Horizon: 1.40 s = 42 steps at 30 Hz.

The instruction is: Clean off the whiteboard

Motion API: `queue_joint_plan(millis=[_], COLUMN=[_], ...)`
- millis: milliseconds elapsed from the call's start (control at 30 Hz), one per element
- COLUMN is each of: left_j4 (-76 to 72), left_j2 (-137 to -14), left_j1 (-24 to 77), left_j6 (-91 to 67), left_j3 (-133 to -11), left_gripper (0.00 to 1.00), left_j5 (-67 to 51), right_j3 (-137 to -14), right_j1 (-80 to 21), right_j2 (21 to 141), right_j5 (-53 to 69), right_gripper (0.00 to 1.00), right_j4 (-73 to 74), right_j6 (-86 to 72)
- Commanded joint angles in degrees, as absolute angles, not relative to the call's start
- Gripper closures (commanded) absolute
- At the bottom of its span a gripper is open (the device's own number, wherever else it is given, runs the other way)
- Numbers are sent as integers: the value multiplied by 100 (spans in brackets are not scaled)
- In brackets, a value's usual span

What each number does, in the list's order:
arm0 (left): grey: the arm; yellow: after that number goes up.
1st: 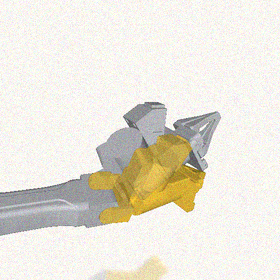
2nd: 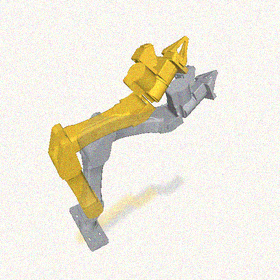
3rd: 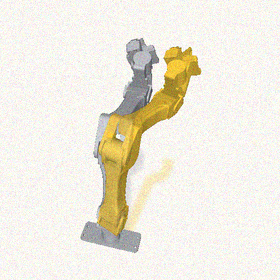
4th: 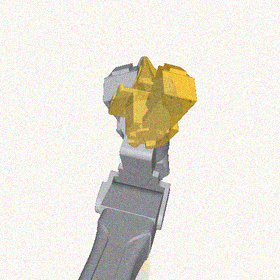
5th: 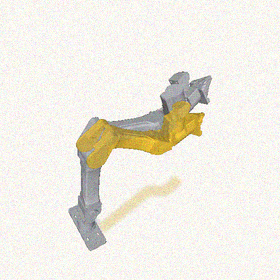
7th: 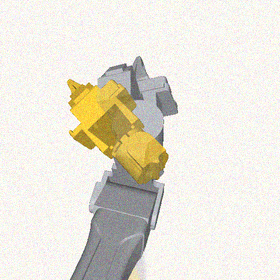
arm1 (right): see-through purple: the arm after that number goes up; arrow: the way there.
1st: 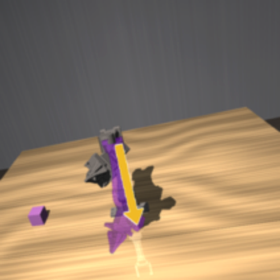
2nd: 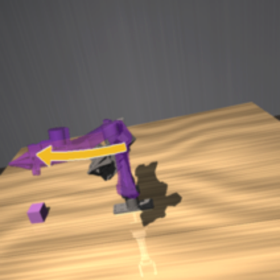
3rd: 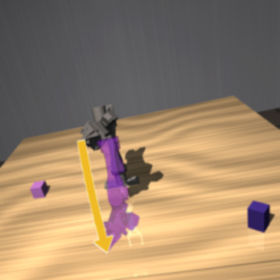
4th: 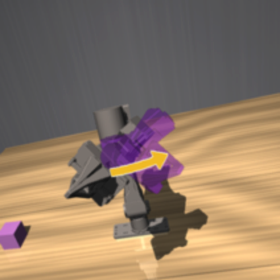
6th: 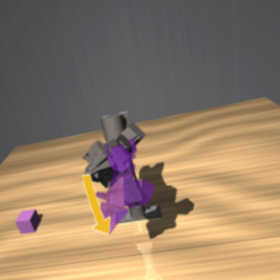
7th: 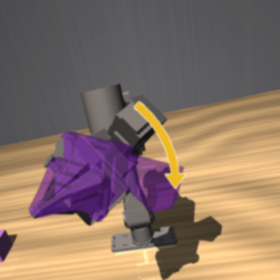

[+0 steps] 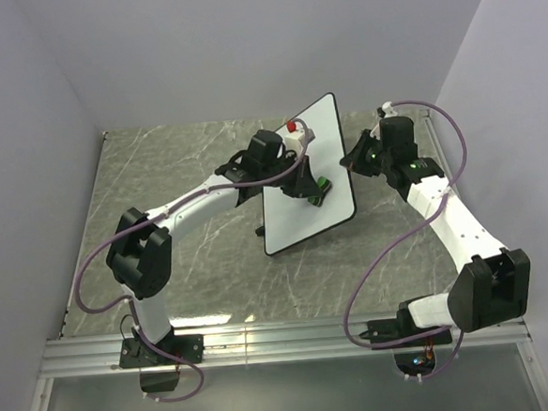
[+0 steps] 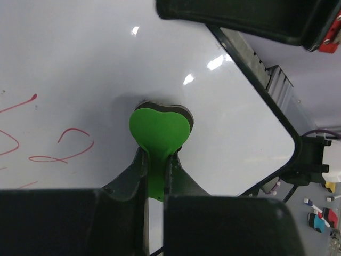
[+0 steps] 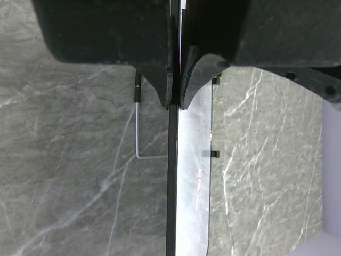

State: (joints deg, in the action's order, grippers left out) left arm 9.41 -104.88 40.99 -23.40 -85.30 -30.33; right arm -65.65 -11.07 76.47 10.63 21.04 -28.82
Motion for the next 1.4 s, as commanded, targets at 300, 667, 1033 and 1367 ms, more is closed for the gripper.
queue_joint_plan(millis=[300, 667, 1033, 1367], left_j4=[931, 1512, 1670, 2776], left_j2=[-11249, -12849, -12965, -11699], left_j1=[3718, 2972, 2979, 3990], left_j6=[-2293, -2232, -2031, -1380], left_j3=[-8788, -10362, -11251, -10486], left_gripper=[100, 100, 100, 100], left_j5=[-2119, -2118, -3382, -4008], right_j3=[-6785, -6240, -6117, -6240], right_j1=[-1134, -1134, -1143, -1134], right_j2=[7743, 7348, 7330, 7550], right_j5=[1792, 2205, 2426, 2496], right_gripper=[100, 100, 100, 100], right_j4=[2575, 2874, 2874, 2856], right_j6=[-2057, -1995, -1978, -1925])
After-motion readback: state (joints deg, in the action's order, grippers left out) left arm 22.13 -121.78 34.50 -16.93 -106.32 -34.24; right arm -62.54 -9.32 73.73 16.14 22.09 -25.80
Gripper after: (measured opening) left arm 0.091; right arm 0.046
